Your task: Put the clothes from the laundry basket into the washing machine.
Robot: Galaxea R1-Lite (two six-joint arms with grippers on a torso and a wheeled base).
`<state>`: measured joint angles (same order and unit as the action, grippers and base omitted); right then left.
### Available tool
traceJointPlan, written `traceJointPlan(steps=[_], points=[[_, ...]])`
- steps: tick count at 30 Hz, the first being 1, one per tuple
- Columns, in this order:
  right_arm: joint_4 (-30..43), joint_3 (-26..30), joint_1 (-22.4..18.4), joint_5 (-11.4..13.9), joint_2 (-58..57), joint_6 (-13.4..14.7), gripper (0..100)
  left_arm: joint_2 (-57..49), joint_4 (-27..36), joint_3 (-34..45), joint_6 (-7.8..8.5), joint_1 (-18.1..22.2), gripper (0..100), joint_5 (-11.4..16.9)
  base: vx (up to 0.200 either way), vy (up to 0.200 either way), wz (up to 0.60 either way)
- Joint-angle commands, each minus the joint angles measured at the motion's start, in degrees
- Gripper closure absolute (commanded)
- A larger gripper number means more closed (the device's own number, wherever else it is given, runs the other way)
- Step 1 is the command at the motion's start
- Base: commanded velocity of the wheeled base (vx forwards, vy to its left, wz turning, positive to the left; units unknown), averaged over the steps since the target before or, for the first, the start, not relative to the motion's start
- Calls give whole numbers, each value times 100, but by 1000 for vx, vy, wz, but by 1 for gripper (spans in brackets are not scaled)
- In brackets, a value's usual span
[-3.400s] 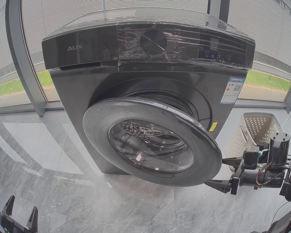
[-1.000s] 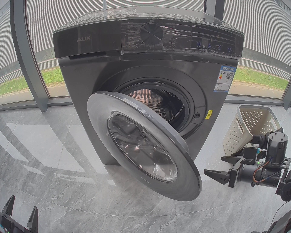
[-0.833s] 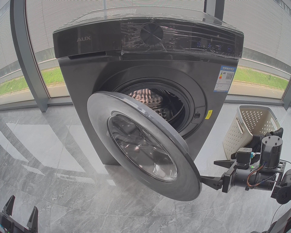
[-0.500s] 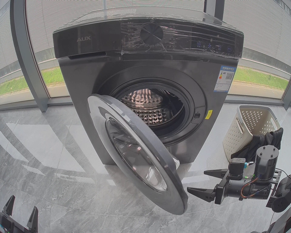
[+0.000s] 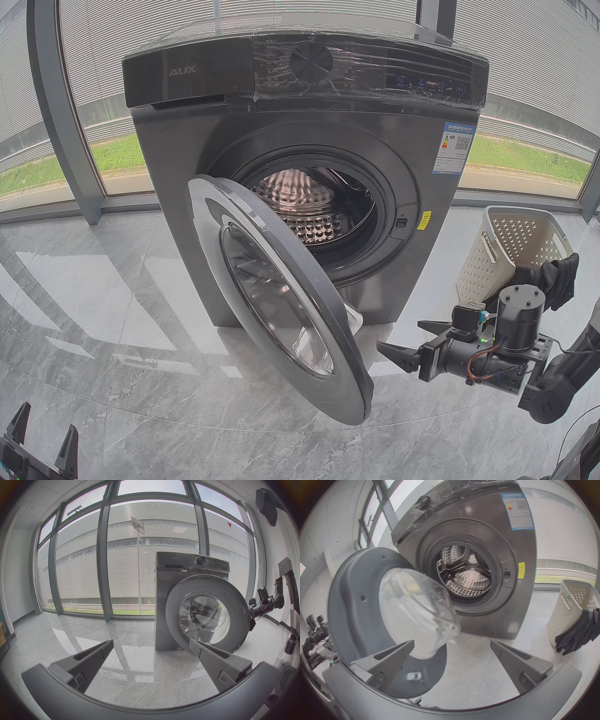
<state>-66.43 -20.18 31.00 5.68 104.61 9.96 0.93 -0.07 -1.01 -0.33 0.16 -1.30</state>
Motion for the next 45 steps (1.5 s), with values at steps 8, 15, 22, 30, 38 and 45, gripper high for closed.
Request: traceJointPlan(steps=[8,15,22,30,38,45], points=[[42,-1481,-446,-788,1448,-12,0,-84,-1,92,-2,2,0,-1,0,0,0],[42,-1841,-437,-788,1818,-47,0,-84,-1,92,-2,2,0,-1,0,0,0],[60,-1858,-208,-770,1826,-91,0,-84,-1,92,-2,2,0,-1,0,0,0],[-28,-1577,108,-700,1756,-73,0,-84,-1,92,-2,2,0,-1,0,0,0],[-11,-1867,178,-700,1844,-73,0,-84,-1,92,-2,2,0,-1,0,0,0],[-2,-1911,609,-551,2064,-47,0,-84,-1,92,-2,2,0,-1,0,0,0]])
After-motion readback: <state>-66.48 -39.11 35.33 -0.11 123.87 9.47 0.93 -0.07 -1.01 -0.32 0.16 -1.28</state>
